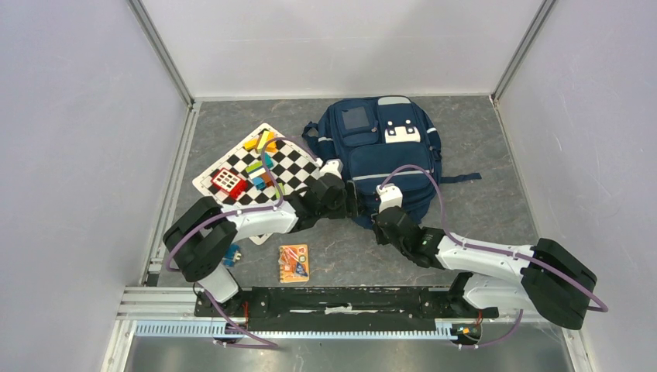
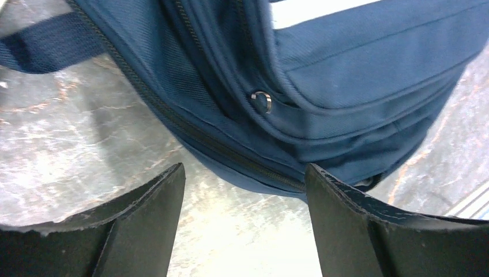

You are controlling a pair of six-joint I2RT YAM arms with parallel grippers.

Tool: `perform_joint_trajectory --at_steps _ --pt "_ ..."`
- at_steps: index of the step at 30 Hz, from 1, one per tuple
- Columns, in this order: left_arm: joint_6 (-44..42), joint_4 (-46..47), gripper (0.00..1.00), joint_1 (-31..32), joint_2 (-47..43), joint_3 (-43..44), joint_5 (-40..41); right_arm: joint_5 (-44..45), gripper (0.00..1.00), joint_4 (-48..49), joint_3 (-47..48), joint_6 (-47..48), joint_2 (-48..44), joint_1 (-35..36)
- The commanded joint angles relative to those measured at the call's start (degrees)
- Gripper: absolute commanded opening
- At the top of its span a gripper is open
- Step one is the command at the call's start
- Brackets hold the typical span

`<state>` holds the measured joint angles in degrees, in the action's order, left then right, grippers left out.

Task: Pack the student bag
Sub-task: Zip the student bag at the center of the board.

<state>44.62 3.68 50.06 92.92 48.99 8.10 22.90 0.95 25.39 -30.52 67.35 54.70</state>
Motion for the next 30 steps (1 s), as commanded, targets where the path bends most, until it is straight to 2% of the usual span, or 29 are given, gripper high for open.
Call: perform_joint_trajectory --at_steps 1,6,8,11,15,20,23,27,30 --pt "6.0 5.4 0.82 1.9 -0.5 -0.2 3.2 -1.9 0.0 -1.4 0.8 0.4 1.3 0.0" --pt "9.8 8.6 0.89 3.0 1.9 -1.0 3.9 -1.7 0.0 -1.4 0.6 0.4 1.2 0.1" --pt "10.2 9.1 0.89 3.7 3.2 -0.7 3.6 -1.2 0.0 -1.4 0.7 0.5 1.1 0.1" --pt "11.1 9.2 0.82 4.6 4.4 -0.6 3.4 0.9 0.0 -1.5 1.3 0.7 1.0 0.4" --pt "12.0 10.1 0.69 5.1 5.1 -1.5 3.2 4.6 0.0 -4.7 3.1 1.6 0.8 0.8" --pt "11.6 9.5 0.31 5.0 3.9 -2.4 4.9 9.1 0.0 -10.9 5.2 2.3 0.3 0.9" --pt "10.3 7.8 0.16 4.8 2.4 -2.1 5.7 11.4 0.0 -15.8 6.3 2.4 -1.4 0.9" --pt "8.2 5.4 0.03 4.5 0.2 -2.0 6.5 16.6 0.0 -23.4 7.1 3.1 -3.4 0.8" --pt "6.5 3.3 0.02 4.1 -1.7 -2.0 7.2 19.7 0.0 -27.0 6.7 3.6 -4.3 0.2"
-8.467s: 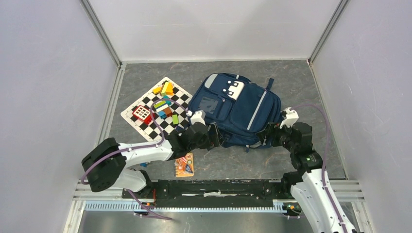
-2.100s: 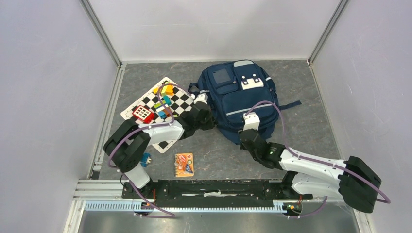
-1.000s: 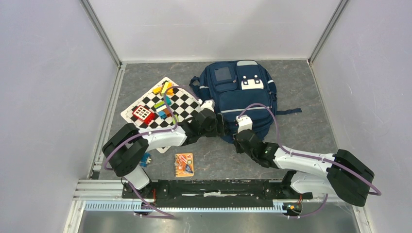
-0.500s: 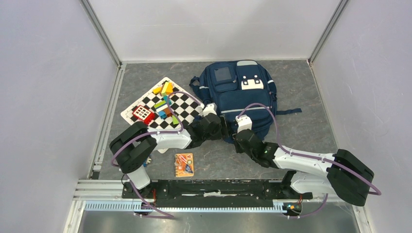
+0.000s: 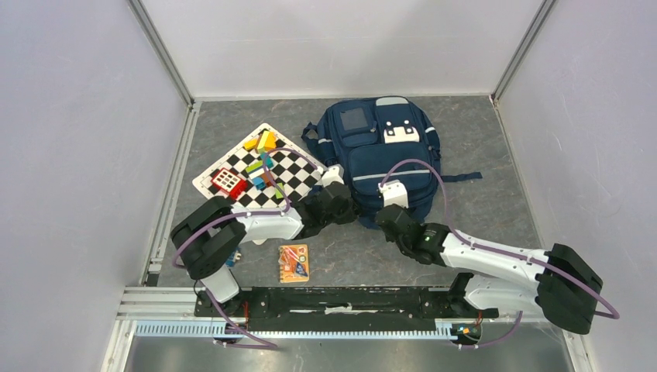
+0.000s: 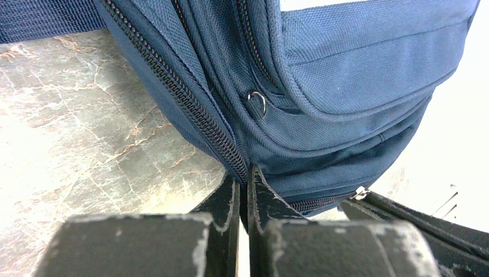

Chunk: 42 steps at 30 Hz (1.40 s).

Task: Pack the student bag
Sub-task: Zip the student bag at the center of the board.

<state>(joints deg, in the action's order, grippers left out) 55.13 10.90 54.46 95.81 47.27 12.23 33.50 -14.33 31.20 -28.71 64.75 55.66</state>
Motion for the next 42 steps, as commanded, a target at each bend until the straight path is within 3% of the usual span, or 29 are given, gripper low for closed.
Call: perform_joint_trajectory --at_steps 1,15,24,26,28,29,31,34,38,42 --pt "-4.8 -4.8 0.02 -0.5 -5.3 -0.3 3.2 9.4 0.0 -12.4 0.6 2.1 -1.9 -1.1" --pt "-15.5 -13.2 0.02 -9.9 -15.9 -5.5 2.3 7.5 0.0 -9.5 -0.6 7.1 -1.9 -9.0" --pt "-22.2 -21.8 0.02 -15.9 -20.6 -5.2 7.6 2.0 0.0 -3.6 -1.7 10.4 -0.1 -14.3" --pt "-25.0 -22.0 0.18 -15.8 -21.9 -4.5 8.0 -0.3 0.0 -2.2 -1.8 11.4 -0.4 -14.3" --pt "-29.3 -21.9 0.56 -15.7 -23.5 -3.4 7.1 -4.3 0.0 0.3 -2.5 12.9 -1.8 -14.3" --pt "-31.0 -21.6 0.7 -15.4 -24.5 -2.9 7.0 -6.0 0.0 1.8 -3.2 13.6 -2.7 -14.3" --pt "-35.0 -20.3 0.82 -14.1 -26.5 -2.2 6.8 -8.2 0.0 3.7 -4.3 13.7 -4.7 -14.3" --pt "-42.0 -16.3 0.88 -10.6 -29.8 -2.6 4.1 -9.4 0.0 4.3 -5.0 13.5 -6.9 -14.3" --pt "-49.0 -8.5 0.87 -5.8 -31.5 -4.9 -4.4 -10.4 0.0 4.8 -5.5 13.3 -8.7 -14.3" --pt "-53.3 -2.8 0.88 0.1 -29.2 -6.7 -4.7 -11.3 0.0 5.3 -6.1 12.9 -10.1 -14.3"
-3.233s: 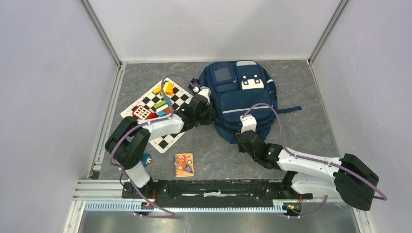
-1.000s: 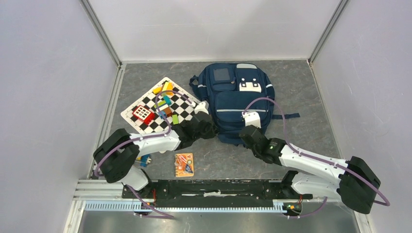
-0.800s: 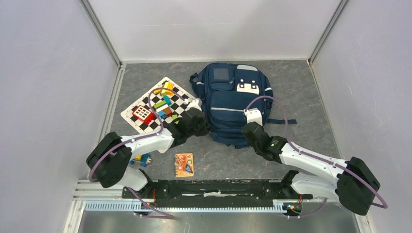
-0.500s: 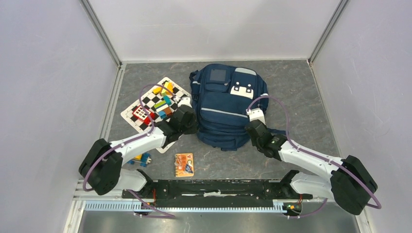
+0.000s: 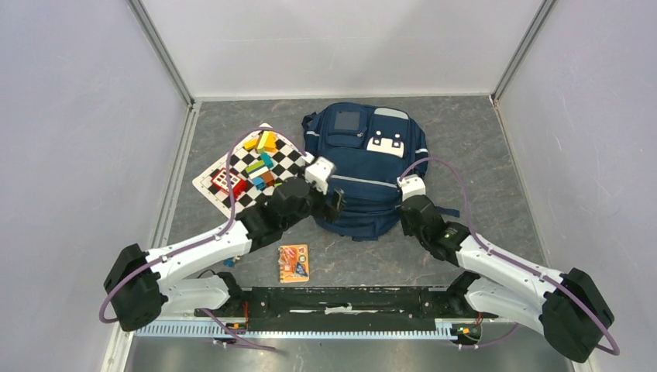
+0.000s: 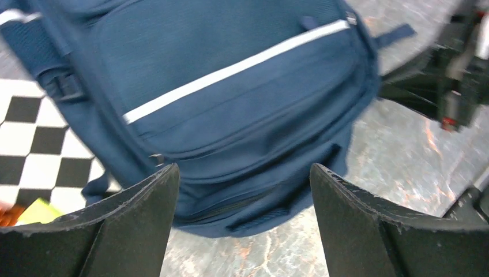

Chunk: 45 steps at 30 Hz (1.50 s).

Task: Pack the student bag
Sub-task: Zip the student bag at the center of the board.

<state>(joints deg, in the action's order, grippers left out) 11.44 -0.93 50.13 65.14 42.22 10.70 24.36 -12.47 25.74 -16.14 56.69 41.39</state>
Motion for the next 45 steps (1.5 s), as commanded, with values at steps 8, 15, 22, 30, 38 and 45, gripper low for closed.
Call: perform_joint_trajectory --at_steps 8,15,22,30,38,45 --pt "-19.8 17.1 0.9 13.3 14.1 0.7 2.7 -3.5 0.0 3.9 -1.0 -0.6 -3.0 -0.1" --pt "-20.3 24.9 0.91 14.9 21.7 3.2 2.9 -3.3 0.0 3.7 -1.5 -1.8 -3.5 -0.1" --pt "-19.7 29.1 0.8 16.3 27.6 5.3 6.9 -0.5 0.0 2.1 -1.2 -3.1 -5.2 -0.1" --pt "-20.8 28.7 0.51 18.2 31.0 6.8 10.4 2.9 0.0 0.9 -0.8 -3.6 -5.8 -0.1" --pt "-19.2 27.6 0.02 18.4 27.4 3.2 12.4 12.3 0.0 -3.0 0.6 -4.9 -0.7 -0.2" --pt "-17.5 25.6 0.02 18.4 21.5 -1.7 13.7 13.4 0.0 -0.6 1.2 -1.9 3.2 -4.0"
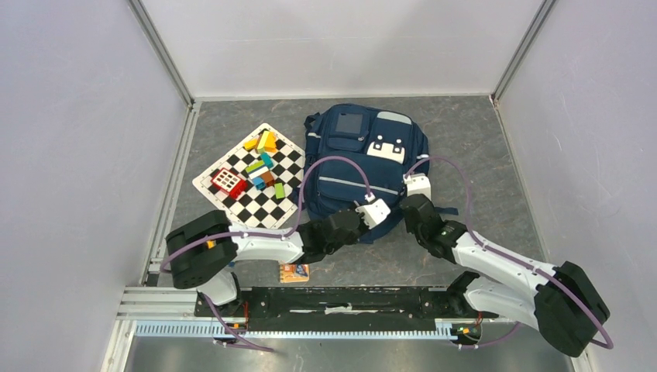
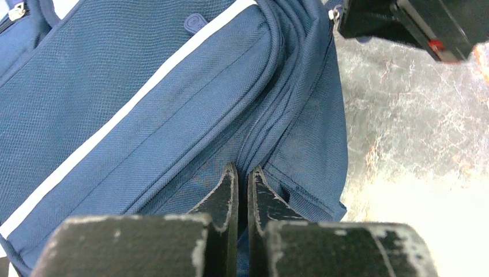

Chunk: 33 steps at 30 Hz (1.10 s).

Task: Pack the student bag
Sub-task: Zip the student bag at the center of the board.

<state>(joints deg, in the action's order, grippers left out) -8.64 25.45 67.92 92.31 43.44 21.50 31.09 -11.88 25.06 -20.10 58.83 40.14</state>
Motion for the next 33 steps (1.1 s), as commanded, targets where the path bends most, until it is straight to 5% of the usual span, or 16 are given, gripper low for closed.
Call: perform_joint_trajectory --at_steps 1,15,33 --pt "2.9 -1.2 0.02 0.7 -6.5 -3.6 3.2 6.5 0.0 -0.5 1.9 2.6 1.1 -3.3" --pt "9.7 -8.3 0.02 0.7 -20.6 -13.9 3.9 -2.6 0.0 13.9 3.7 13.7 7.0 -13.4" --pt "15.3 -14.0 0.02 0.6 -31.4 -17.9 2.3 -10.2 0.0 14.8 5.4 19.1 7.3 -21.8"
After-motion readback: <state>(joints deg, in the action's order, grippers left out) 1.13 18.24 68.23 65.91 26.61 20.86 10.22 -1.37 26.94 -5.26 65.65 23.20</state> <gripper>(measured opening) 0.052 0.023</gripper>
